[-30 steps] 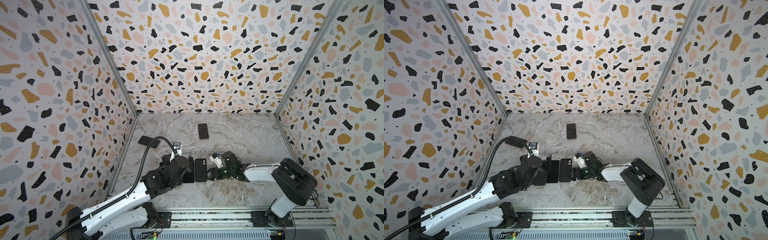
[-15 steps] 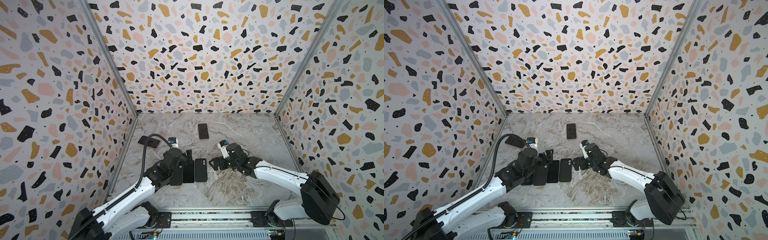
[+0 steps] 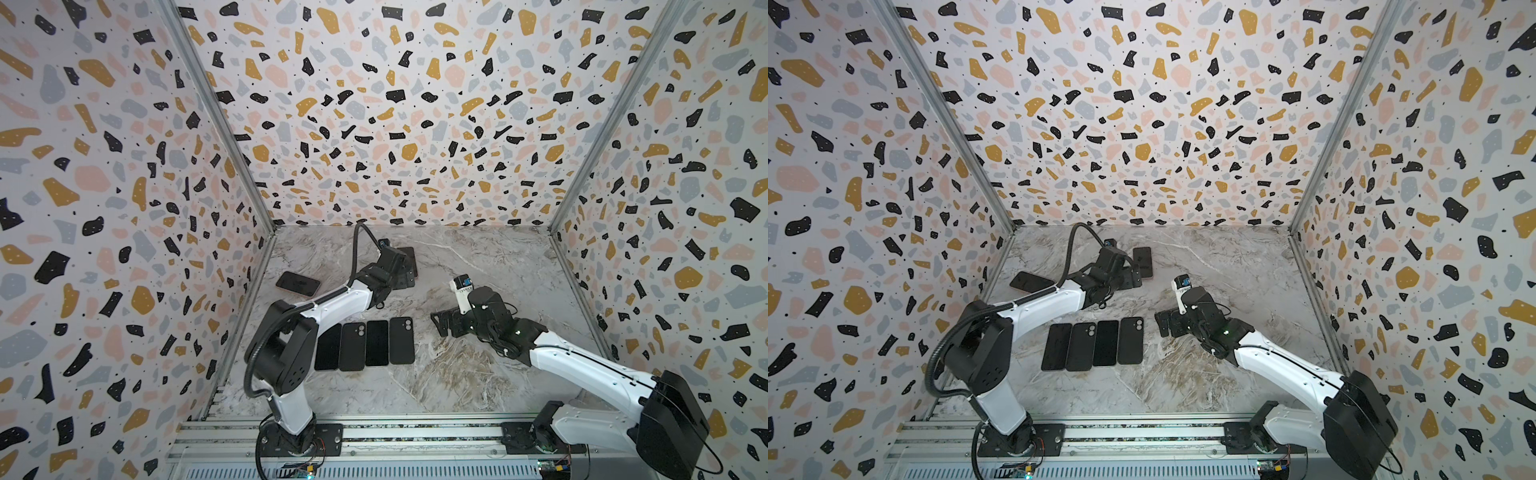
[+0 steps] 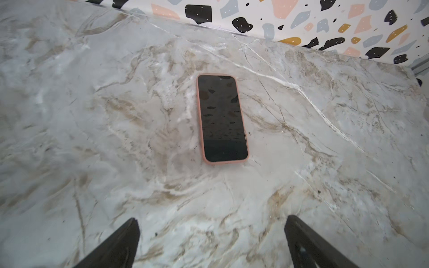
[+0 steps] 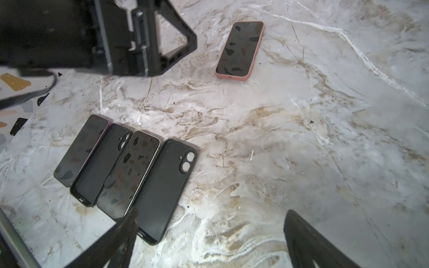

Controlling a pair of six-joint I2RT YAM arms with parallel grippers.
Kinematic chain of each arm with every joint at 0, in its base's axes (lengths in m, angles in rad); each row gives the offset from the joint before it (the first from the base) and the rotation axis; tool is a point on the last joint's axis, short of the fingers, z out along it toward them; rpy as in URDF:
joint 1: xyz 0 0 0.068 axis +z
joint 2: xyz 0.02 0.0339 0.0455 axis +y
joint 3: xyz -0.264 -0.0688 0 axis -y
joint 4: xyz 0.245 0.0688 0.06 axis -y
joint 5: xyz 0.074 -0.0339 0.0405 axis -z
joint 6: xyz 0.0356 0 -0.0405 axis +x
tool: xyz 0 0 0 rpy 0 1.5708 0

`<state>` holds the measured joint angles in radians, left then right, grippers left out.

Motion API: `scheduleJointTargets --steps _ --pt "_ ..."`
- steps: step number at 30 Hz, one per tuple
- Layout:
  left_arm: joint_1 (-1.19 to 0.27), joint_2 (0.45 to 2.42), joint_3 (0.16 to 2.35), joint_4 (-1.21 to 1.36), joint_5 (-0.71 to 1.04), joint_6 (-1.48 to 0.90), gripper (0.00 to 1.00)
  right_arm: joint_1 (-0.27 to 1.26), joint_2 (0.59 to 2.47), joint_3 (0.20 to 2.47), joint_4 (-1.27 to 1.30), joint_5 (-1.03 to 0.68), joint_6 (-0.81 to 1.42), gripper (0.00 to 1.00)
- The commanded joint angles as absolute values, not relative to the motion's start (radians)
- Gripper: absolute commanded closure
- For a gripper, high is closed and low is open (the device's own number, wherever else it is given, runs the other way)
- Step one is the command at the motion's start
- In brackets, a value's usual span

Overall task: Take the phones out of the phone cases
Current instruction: 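Open the right gripper and draw it back while the left arm reaches farther out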

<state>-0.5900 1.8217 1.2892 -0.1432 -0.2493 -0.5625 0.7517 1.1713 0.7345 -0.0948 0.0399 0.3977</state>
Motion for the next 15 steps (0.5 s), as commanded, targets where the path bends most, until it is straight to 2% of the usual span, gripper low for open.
scheduleJointTargets --steps 1,6,15 --pt "-0.584 1.929 1.406 -0.211 -0.26 -0.551 0.01 0.748 1.133 0.712 -0.095 0.038 0.387 0.01" --pt "-0.584 2.074 1.559 -0.26 -0.299 -0.542 0.0 0.744 1.102 0.696 -0.089 0.019 0.386 0.01" --pt "-0.585 2.222 1.702 -0.272 -0.344 -0.532 0.0 0.739 1.081 0.658 -0.046 -0.005 0.389 0.01"
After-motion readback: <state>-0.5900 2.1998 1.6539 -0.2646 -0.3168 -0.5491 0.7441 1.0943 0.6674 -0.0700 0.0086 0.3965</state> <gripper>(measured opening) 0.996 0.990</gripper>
